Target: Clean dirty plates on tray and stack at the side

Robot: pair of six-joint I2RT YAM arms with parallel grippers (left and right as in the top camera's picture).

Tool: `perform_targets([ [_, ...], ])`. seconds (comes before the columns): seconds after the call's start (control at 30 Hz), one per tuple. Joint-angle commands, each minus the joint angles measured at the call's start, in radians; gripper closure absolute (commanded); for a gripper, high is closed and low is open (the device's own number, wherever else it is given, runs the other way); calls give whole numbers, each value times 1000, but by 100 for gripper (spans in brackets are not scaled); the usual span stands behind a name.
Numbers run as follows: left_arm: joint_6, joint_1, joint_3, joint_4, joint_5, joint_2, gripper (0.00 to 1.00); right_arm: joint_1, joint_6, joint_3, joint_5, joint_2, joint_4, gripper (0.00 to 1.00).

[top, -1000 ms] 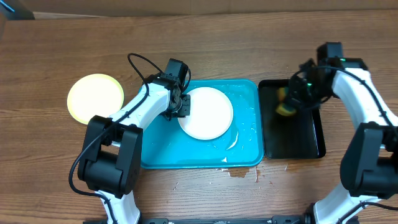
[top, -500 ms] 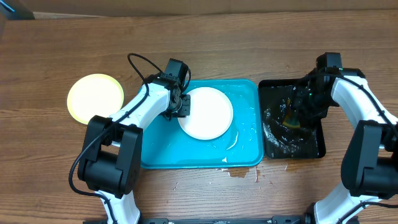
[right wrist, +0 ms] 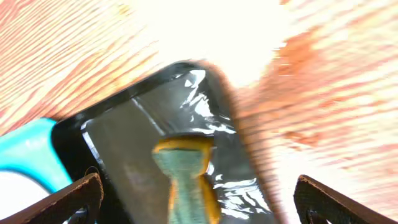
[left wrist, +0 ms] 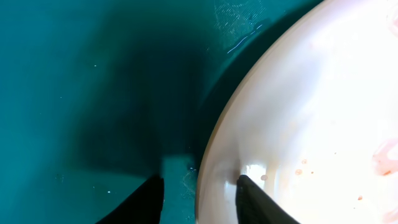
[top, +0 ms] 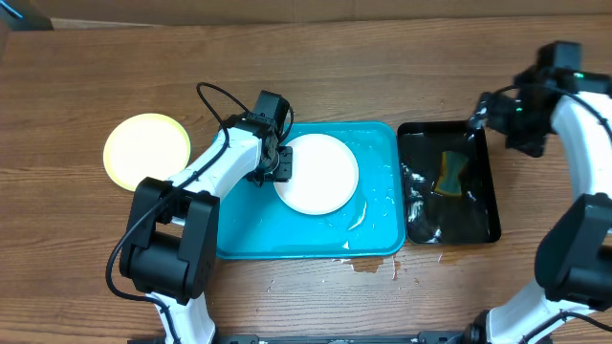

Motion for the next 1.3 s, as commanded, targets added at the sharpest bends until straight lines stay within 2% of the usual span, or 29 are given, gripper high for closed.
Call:
perform_targets([
  [0.0, 0, -8, -11, 0, -1, 9, 65, -28, -1, 10, 3, -17, 0, 0],
  [0.07, 1, -7, -16, 0, 22, 9, 73, -34, -1, 10, 3, -17, 2, 0],
  [0.17, 1, -7, -17, -5, 50, 9, 96, -34, -1, 10, 3, -17, 3, 0],
  [0.27, 6, -3, -1, -20, 15, 8, 96, -34, -1, 10, 3, -17, 3, 0],
  [0.37, 5, 20, 57, -98, -43, 3, 96, -33, -1, 10, 3, -17, 3, 0],
  [0.83, 8, 32, 427, -351, -74, 2, 96, -33, -1, 10, 3, -17, 3, 0],
  [1.03, 0, -9, 573, -420, -96, 2, 96, -33, -1, 10, 3, -17, 3, 0],
  [1.27, -26, -121, 643, -398, -183, 2, 96, -33, -1, 10, 3, -17, 3, 0],
])
